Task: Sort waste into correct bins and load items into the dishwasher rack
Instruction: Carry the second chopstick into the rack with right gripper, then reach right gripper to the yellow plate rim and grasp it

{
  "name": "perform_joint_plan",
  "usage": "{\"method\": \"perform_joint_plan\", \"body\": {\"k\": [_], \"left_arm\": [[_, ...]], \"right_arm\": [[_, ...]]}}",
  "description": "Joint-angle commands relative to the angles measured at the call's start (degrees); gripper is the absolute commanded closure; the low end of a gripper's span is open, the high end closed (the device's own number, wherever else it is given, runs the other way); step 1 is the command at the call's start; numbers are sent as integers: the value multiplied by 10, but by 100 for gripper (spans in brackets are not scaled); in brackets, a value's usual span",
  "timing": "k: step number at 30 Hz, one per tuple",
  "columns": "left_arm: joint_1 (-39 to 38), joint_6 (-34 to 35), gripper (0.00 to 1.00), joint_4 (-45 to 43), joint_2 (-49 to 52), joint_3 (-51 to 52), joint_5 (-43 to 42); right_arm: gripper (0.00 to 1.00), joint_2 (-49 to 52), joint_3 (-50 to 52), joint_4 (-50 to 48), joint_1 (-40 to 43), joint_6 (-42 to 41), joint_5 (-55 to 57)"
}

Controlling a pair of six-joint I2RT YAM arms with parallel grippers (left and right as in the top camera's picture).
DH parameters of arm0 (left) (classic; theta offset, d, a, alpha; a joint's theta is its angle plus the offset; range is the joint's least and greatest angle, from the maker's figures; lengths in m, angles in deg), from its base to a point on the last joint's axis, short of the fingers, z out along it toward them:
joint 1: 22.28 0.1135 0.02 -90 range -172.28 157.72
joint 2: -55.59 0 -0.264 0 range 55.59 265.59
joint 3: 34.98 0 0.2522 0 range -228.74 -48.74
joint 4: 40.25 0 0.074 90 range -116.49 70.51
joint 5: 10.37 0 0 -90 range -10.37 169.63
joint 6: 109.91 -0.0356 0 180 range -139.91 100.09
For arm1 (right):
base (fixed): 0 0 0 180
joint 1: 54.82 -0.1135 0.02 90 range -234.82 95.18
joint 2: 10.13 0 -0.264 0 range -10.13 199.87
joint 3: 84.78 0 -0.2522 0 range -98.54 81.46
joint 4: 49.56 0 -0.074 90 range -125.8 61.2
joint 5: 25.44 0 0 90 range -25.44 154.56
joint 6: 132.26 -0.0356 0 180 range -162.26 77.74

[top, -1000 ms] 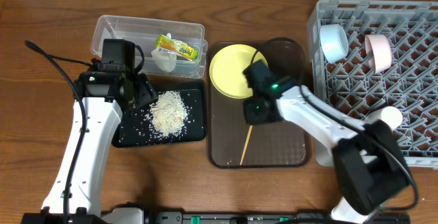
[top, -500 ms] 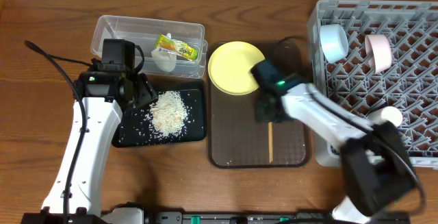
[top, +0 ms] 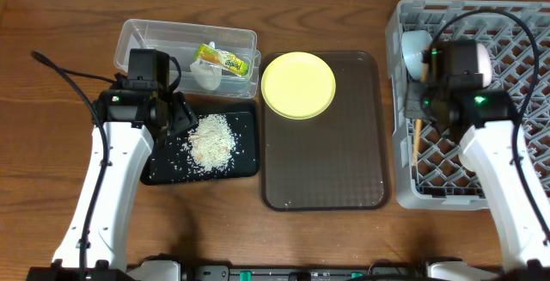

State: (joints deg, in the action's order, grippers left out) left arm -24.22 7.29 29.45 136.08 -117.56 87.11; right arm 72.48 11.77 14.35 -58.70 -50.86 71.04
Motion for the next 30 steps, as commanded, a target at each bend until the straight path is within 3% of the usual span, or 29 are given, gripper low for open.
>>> {"method": "perform_joint_plan", "body": {"k": [1, 6, 7, 9, 11, 19, 30], "left_arm": [[3, 6, 14, 2, 4, 3, 7], [3, 5, 14, 2, 4, 3, 7], [3, 5, 14, 2, 4, 3, 7], [3, 5, 14, 2, 4, 3, 7], [3, 5, 14, 2, 4, 3, 7], [3, 6, 14, 2, 4, 3, 7], [3, 6, 14, 2, 4, 3, 7]], "right_arm": [[99, 36, 1, 9, 28, 77, 6], [99, 90, 1, 7, 38, 82, 3], [92, 96, 1, 6, 38, 82, 3], [68, 99, 0, 1, 38, 71, 3], [57, 90, -6, 0, 38, 67, -6], [56, 22, -24, -81, -3, 35, -181], [52, 135, -17, -183, -152, -115, -77]]}}
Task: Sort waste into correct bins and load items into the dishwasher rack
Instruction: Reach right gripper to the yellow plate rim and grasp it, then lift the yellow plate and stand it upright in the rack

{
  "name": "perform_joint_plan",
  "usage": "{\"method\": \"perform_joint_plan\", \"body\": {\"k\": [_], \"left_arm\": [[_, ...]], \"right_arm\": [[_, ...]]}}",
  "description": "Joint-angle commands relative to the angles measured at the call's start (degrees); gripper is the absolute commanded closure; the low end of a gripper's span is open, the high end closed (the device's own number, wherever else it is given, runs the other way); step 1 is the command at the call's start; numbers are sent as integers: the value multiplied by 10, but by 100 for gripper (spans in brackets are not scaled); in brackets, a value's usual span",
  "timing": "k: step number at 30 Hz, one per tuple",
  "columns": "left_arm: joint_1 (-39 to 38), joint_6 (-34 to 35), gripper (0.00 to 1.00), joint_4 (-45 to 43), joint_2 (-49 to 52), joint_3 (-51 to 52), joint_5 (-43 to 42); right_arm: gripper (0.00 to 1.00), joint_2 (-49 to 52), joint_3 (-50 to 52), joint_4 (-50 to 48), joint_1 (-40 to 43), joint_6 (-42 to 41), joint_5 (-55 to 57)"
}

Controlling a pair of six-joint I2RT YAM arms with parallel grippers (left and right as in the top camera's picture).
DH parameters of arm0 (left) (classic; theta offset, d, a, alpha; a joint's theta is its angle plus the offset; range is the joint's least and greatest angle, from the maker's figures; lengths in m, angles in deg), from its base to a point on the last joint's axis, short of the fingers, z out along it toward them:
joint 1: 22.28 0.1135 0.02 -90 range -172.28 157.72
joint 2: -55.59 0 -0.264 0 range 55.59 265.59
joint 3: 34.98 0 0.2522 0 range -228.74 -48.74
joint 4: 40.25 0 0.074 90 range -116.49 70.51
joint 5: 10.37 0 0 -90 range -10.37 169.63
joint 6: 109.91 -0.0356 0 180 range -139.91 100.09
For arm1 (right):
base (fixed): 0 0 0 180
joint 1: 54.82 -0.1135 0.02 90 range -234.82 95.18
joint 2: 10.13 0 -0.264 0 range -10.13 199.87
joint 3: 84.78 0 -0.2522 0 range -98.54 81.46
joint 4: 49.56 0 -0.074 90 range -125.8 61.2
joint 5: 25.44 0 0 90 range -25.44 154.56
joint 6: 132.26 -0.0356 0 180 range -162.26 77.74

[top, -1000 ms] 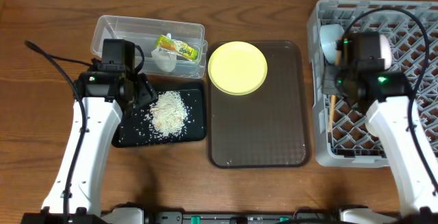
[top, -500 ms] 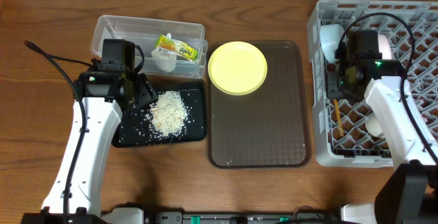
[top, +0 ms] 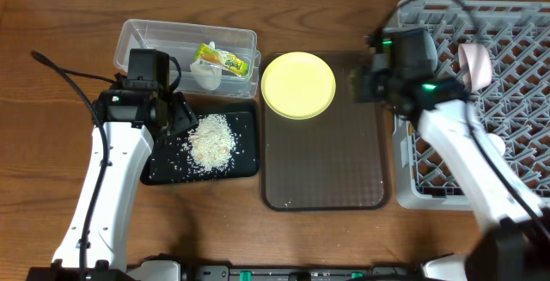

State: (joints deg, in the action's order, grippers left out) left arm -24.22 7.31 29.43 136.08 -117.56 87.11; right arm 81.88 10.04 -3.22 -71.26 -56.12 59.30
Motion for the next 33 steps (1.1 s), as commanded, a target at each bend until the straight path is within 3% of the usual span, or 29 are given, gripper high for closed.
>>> {"method": "perform_joint_plan", "body": {"k": [1, 11, 15, 18, 20, 33], "left_arm": [[3, 5, 14, 2, 4, 3, 7], [3, 5, 14, 2, 4, 3, 7], [3, 5, 14, 2, 4, 3, 7], [3, 5, 14, 2, 4, 3, 7], [3, 5, 14, 2, 4, 3, 7], [3, 5, 14, 2, 4, 3, 7]], "right_arm": [[52, 63, 0, -20, -37, -79, 51], [63, 217, 0, -92, -73, -192, 70], [76, 234, 0, -94, -69, -224, 76], [94, 225, 0, -87, -60, -223, 89], [99, 206, -1, -71, -50, -220, 99], [99, -80, -1, 27, 94, 109, 238]]}}
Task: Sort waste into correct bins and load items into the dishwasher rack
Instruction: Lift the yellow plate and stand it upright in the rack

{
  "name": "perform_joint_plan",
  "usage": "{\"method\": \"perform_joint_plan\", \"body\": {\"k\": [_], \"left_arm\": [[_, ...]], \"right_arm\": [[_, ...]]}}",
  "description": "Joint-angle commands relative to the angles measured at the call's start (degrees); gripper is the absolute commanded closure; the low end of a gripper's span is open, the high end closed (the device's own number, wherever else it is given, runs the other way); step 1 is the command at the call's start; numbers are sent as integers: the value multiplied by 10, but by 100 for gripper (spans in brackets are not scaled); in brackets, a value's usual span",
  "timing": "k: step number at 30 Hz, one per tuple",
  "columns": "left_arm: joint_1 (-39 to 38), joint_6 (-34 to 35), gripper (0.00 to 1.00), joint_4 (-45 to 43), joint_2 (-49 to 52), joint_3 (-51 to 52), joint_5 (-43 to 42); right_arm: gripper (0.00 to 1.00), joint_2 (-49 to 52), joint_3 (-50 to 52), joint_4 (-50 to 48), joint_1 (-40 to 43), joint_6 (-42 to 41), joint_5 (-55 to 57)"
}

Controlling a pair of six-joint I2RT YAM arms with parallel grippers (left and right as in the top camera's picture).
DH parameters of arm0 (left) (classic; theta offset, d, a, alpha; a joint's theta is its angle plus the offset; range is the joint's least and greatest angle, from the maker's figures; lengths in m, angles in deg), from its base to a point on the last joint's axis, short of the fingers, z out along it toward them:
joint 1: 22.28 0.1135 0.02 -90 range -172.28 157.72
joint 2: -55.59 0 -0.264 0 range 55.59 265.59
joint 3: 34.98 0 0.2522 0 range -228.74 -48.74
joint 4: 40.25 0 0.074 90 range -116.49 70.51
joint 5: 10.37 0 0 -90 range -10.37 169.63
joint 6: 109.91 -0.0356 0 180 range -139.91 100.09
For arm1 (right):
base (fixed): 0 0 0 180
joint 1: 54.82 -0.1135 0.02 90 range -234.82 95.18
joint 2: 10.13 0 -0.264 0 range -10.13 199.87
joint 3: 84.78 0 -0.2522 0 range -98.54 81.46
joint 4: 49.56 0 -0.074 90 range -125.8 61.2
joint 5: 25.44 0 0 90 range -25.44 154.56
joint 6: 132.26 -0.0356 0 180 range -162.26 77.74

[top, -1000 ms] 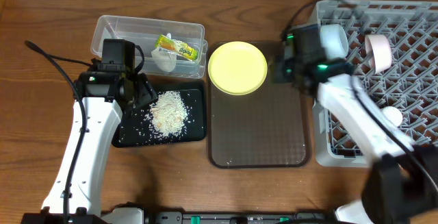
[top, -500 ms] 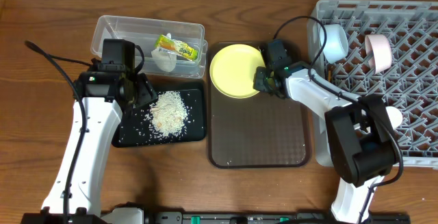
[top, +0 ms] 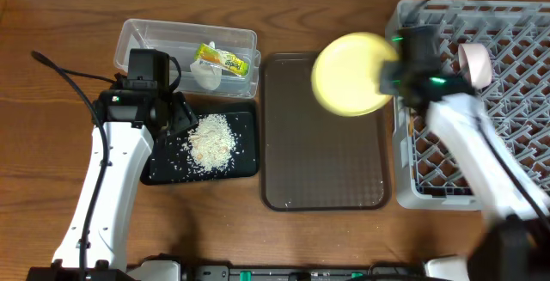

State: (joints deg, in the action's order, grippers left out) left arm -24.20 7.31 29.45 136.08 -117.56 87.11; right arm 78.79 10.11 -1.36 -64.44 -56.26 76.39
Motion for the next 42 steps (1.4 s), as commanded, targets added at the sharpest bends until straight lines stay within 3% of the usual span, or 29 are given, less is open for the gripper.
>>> {"method": "perform_joint_plan", "body": {"k": [1, 7, 11, 18, 26, 28, 31, 33, 37, 42], "left_arm": [[2, 5, 14, 2, 4, 3, 7], [2, 5, 14, 2, 4, 3, 7], [2, 5, 14, 2, 4, 3, 7], [2, 5, 14, 2, 4, 3, 7], [2, 5, 14, 2, 4, 3, 5], [2, 5, 14, 2, 4, 3, 4], [2, 5, 14, 2, 4, 3, -4], [2, 5, 14, 2, 3, 2, -17], [2, 5, 14, -3, -7, 1, -40], [-3, -50, 14, -50, -32, -6, -56]], "right_arm": [[99, -70, -2, 10, 39, 136, 92], [100, -139, -2, 10, 105, 262, 270], [99, -139, -2, 31, 132, 295, 379], [99, -106, -1, 77, 135, 281, 332], [97, -54, -1, 95, 115, 186, 329], [92, -53, -1, 93, 104, 155, 323], [56, -56, -1, 83, 92, 138, 271], [44, -59, -1, 78, 84, 138, 231], [42, -85, -2, 65, 78, 135, 125], [32, -145, -2, 8, 78, 119, -128]]}}
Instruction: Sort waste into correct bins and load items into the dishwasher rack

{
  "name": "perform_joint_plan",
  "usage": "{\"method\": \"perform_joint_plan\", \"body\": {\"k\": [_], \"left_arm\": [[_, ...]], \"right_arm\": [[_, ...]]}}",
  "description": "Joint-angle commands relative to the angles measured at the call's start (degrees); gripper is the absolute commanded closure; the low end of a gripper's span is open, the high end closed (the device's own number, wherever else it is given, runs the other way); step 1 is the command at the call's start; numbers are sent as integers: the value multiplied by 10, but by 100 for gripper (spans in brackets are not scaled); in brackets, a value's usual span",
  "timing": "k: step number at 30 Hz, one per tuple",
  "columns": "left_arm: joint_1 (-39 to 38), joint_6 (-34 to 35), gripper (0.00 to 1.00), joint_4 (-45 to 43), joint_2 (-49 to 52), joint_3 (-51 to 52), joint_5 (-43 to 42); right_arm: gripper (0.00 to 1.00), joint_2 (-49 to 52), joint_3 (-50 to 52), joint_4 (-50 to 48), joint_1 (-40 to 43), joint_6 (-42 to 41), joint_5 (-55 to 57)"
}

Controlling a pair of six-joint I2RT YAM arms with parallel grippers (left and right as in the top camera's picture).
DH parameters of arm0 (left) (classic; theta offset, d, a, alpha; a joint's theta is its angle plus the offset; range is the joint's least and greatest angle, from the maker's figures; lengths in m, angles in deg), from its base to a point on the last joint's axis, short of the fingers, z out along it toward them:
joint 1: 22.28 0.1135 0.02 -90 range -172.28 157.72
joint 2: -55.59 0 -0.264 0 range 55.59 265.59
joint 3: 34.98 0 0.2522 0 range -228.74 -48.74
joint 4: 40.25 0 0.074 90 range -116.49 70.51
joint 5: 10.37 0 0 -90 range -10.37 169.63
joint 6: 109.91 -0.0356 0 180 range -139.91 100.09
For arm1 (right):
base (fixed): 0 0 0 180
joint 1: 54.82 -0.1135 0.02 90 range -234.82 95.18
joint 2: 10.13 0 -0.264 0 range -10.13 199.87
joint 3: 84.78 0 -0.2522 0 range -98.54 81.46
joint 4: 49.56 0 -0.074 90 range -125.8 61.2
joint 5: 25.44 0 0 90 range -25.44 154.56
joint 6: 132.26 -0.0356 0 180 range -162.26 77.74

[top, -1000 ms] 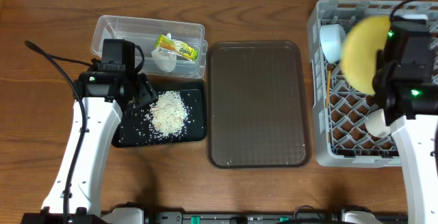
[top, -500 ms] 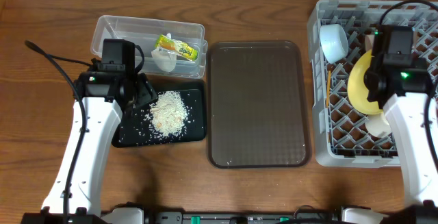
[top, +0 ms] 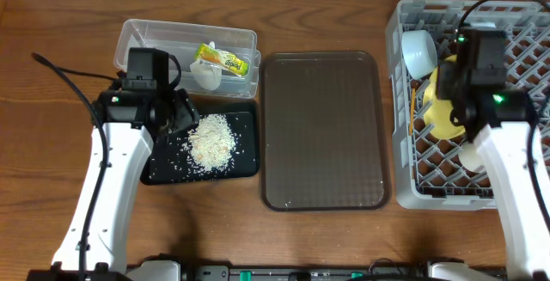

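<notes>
The yellow plate (top: 432, 100) stands tilted among the prongs at the left side of the grey dishwasher rack (top: 404, 169). My right gripper (top: 453, 102) is over the rack and shut on the plate's edge, mostly hidden under its wrist. A white bowl (top: 418, 51) sits in the rack's far-left corner. My left gripper (top: 176, 113) hangs open over the upper left of the black tray (top: 245, 165), beside a heap of rice (top: 210, 139). The clear bin (top: 137, 36) holds a yellow-green wrapper (top: 225, 59) and a white scrap (top: 206, 76).
A brown serving tray (top: 322, 131) lies bare between the black tray and the rack, with a few crumbs near its front edge. Loose rice grains are scattered across the black tray. The left arm's cable (top: 64, 75) loops over the wood at the left.
My right gripper has moved right with the yellow plate, from above the brown tray's right edge to inside the rack, where the plate now stands between the prongs. The left arm has not moved.
First my right gripper was over the rack and the yellow plate lay on the brown tray. Then the gripper was at the plate's right edge. Later it held the plate lifted off the tray, and now holds it in the rack. The left arm stayed still throughout.
</notes>
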State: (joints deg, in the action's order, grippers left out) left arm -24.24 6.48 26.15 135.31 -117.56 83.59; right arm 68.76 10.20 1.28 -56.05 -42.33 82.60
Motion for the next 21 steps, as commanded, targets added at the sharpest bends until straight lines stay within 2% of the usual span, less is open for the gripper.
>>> {"method": "perform_joint_plan", "body": {"k": [1, 4, 6, 10, 13, 16, 21], "left_arm": [[-7, -67, 14, -33, -29, -6, -38], [-24, -150, 14, -77, -31, -6, -93], [-37, -176, 14, -84, -26, -6, -111], [-50, -176, 14, -28, -22, -6, -109], [-46, -176, 14, 38, -23, -6, -108], [-44, -176, 14, 96, -26, -2, -108], [-45, -176, 14, 99, -85, 45, -108]], "right_arm": [[31, -50, -3, -27, -6, -21, -231], [23, -50, -3, -21, -6, -21, -298], [22, -38, -2, 13, -7, -21, -303], [22, -9, -2, 91, -7, -21, -299], [8, -1, -2, 136, -6, -55, -270], [1, -7, -2, 172, -6, -82, -236], [1, -37, 3, 213, -7, -80, -234]]}}
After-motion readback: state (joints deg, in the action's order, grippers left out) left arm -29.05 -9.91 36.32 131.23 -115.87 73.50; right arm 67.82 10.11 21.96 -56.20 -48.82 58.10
